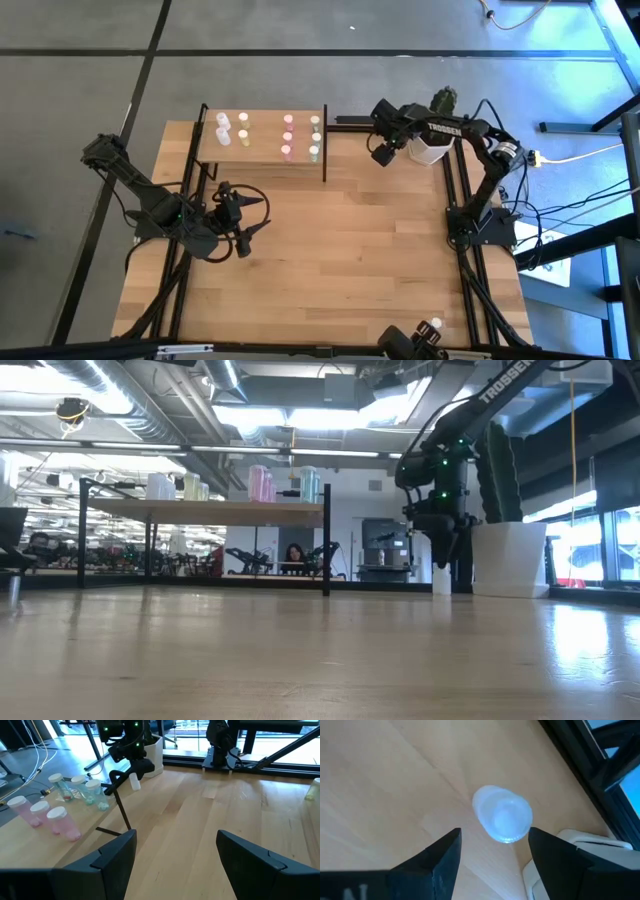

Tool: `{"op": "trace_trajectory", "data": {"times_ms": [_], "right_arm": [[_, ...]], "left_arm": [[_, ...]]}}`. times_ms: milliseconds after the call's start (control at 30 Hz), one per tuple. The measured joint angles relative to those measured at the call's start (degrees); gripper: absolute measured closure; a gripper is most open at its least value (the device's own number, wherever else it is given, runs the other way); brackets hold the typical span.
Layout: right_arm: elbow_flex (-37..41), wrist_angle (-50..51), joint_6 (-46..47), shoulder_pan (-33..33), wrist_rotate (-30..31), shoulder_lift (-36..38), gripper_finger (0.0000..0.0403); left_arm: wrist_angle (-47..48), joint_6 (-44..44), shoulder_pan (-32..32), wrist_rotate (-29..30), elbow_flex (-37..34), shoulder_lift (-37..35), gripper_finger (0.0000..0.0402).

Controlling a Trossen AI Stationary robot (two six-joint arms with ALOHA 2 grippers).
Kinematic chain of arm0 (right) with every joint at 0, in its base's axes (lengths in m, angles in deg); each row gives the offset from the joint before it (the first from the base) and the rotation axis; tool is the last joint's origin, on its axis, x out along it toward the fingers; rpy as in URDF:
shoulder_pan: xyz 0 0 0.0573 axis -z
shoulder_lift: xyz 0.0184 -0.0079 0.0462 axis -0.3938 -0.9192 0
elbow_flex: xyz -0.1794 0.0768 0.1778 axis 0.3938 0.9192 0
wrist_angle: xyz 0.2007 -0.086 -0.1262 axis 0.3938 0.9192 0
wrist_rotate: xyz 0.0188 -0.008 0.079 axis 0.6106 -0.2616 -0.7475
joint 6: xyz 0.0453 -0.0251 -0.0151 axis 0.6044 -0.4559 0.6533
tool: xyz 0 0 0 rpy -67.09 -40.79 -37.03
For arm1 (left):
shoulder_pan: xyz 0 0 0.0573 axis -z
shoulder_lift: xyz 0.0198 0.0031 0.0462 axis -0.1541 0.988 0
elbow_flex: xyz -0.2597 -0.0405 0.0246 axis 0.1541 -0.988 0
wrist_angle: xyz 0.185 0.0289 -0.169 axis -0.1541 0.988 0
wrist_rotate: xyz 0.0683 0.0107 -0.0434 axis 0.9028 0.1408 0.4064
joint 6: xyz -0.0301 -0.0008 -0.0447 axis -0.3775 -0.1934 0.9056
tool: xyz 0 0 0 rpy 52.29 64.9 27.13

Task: Pick and place medicine bottles onto shelf by color
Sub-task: Put the white pill bottle on the shelf and align it with the other white pill bottles

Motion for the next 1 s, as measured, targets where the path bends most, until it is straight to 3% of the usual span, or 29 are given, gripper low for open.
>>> {"op": "trace_trajectory", "data": {"times_ms": [233, 667, 1000], "right_arm": [[0.5, -1.2, 0.5, -0.2, -3.2, -0.5, 0.0170], [0.0, -1.0, 0.3, -0.1, -3.1, -0.2, 0.0170], [-8.0, 5.8, -0.7, -0.8, -0.1, 0.0, 0.0170]], "left_arm": [[0.3, 0.0, 0.0, 0.0, 0.0, 0.0, 0.0134], [0.3, 0.0, 0.0, 0.0, 0.0, 0.0, 0.0134], [0.3, 0.0, 0.0, 0.0, 0.0, 0.0, 0.0134]]}}
